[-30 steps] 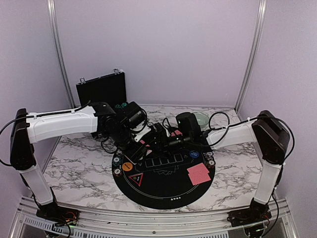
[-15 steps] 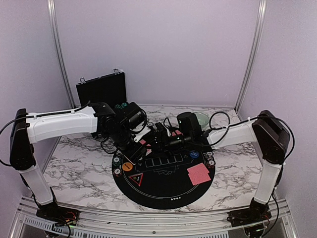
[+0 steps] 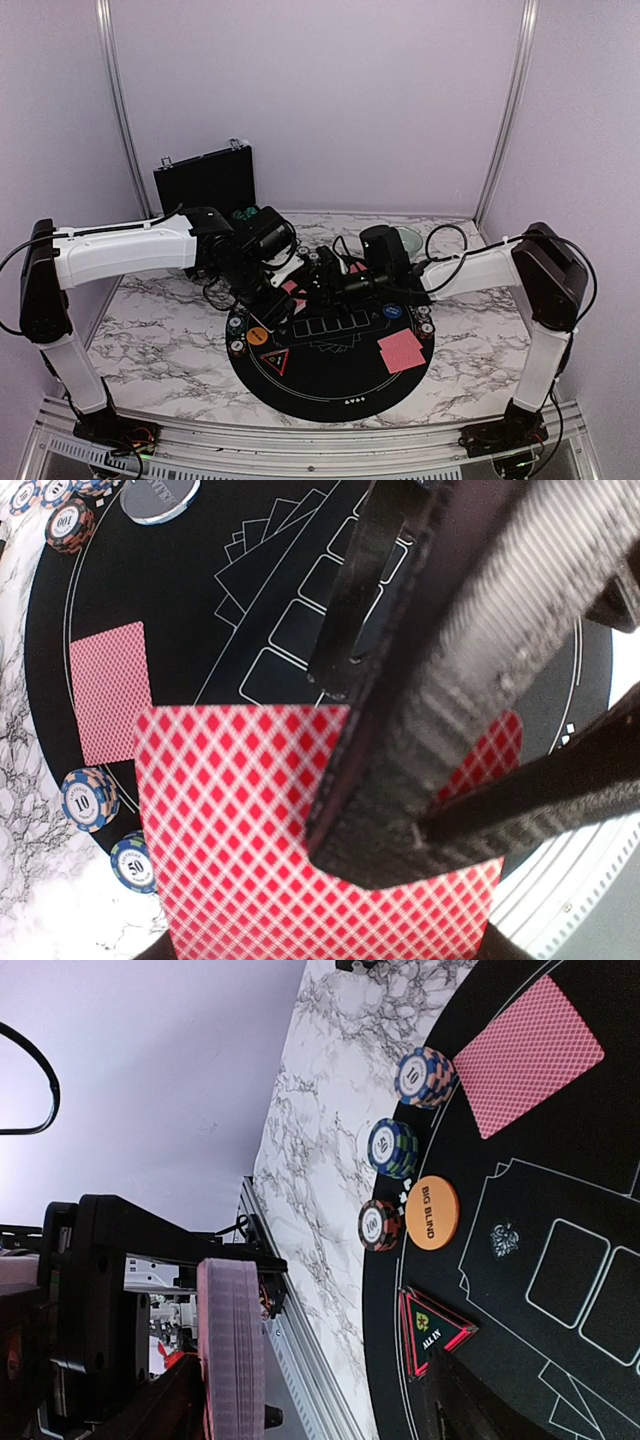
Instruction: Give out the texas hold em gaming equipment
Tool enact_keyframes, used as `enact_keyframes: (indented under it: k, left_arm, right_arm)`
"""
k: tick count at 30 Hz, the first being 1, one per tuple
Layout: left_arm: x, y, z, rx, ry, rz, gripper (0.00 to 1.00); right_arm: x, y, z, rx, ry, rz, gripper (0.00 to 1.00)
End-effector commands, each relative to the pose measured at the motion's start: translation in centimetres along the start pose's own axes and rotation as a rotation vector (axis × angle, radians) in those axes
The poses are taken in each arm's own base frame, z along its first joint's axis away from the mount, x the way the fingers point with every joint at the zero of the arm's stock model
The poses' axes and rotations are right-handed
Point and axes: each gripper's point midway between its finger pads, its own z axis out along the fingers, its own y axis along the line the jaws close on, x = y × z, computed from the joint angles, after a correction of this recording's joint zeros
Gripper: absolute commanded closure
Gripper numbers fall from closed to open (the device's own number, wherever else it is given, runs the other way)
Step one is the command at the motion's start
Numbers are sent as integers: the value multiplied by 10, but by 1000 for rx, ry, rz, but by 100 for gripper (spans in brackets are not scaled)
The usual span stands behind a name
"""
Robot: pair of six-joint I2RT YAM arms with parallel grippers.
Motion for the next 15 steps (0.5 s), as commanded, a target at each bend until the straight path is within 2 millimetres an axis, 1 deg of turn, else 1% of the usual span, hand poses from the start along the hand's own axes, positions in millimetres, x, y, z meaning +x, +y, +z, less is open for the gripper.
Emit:
enact_keyframes:
  k: [1, 6, 9, 13, 15]
  left_arm:
    - [-9, -2, -18, 4, -63, 8, 50]
    - [-8, -2, -17, 6, -58, 7, 50]
    - [-8, -3, -17, 7, -57, 7, 50]
    - [-8, -3, -17, 7, -56, 6, 50]
    - [-9, -3, -17, 9, -58, 5, 50]
  right_arm:
    - [-6, 15, -11, -12, -28, -31, 27]
    - [-9, 33, -15, -42, -38, -58, 27]
    - [-9, 40, -18, -50, -41, -70, 27]
    - [-9, 41, -21, -39, -46, -72, 28]
    - [-8, 40, -22, -35, -49, -70, 31]
